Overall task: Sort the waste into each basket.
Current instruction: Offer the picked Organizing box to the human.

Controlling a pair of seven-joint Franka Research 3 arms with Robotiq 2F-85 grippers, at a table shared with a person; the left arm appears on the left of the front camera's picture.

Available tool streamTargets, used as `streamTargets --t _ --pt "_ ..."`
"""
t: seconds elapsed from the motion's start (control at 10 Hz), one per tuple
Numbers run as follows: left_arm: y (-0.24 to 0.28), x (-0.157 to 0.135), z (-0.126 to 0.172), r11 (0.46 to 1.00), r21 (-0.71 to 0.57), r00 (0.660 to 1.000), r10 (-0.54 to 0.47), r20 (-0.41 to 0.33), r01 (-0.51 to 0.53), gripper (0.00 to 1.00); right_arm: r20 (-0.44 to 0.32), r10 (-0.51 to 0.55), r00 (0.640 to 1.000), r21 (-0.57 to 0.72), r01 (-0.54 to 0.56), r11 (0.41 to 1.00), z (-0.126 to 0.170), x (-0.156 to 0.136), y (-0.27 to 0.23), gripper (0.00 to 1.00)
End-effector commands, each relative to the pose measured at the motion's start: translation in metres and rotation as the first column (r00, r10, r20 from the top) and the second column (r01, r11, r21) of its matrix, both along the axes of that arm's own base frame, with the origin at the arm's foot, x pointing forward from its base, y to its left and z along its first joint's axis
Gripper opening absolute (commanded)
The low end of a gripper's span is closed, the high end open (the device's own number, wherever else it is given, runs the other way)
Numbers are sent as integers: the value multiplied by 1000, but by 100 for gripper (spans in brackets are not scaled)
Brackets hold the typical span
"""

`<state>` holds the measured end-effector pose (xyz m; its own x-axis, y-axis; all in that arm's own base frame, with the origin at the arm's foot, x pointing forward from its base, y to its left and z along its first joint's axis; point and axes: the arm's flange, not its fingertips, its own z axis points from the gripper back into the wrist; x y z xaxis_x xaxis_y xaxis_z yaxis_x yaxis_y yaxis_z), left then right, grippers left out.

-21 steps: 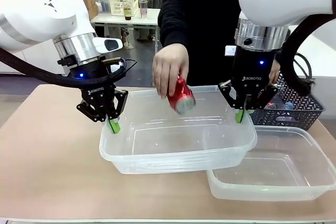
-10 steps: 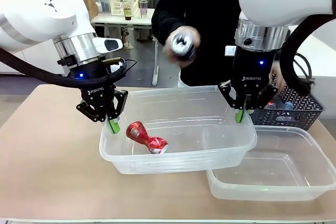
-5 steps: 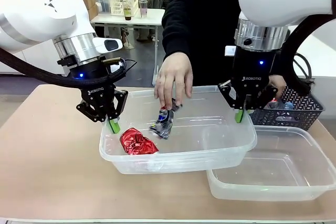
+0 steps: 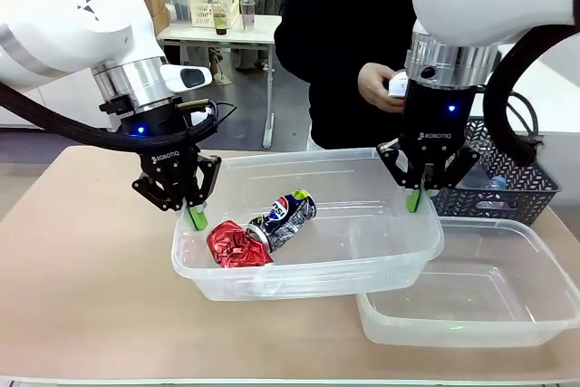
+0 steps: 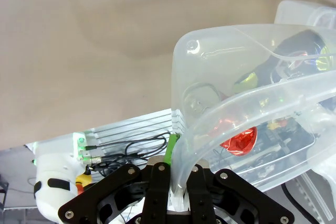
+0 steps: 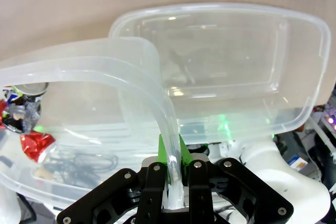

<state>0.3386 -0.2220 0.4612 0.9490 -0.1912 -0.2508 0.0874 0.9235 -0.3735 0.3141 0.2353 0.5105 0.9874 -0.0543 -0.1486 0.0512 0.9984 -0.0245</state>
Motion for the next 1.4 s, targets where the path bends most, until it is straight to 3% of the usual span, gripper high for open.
streamTargets --t 0.0,1.3 --pt "-1 -5 3 1000 -13 1000 -1 -10 1 4 12 -8 1000 7 8 1000 -1 -1 -2 6" --pt "-1 -5 3 1000 -13 1000 -1 -10 1 4 12 -8 1000 7 8 1000 -1 -1 -2 6"
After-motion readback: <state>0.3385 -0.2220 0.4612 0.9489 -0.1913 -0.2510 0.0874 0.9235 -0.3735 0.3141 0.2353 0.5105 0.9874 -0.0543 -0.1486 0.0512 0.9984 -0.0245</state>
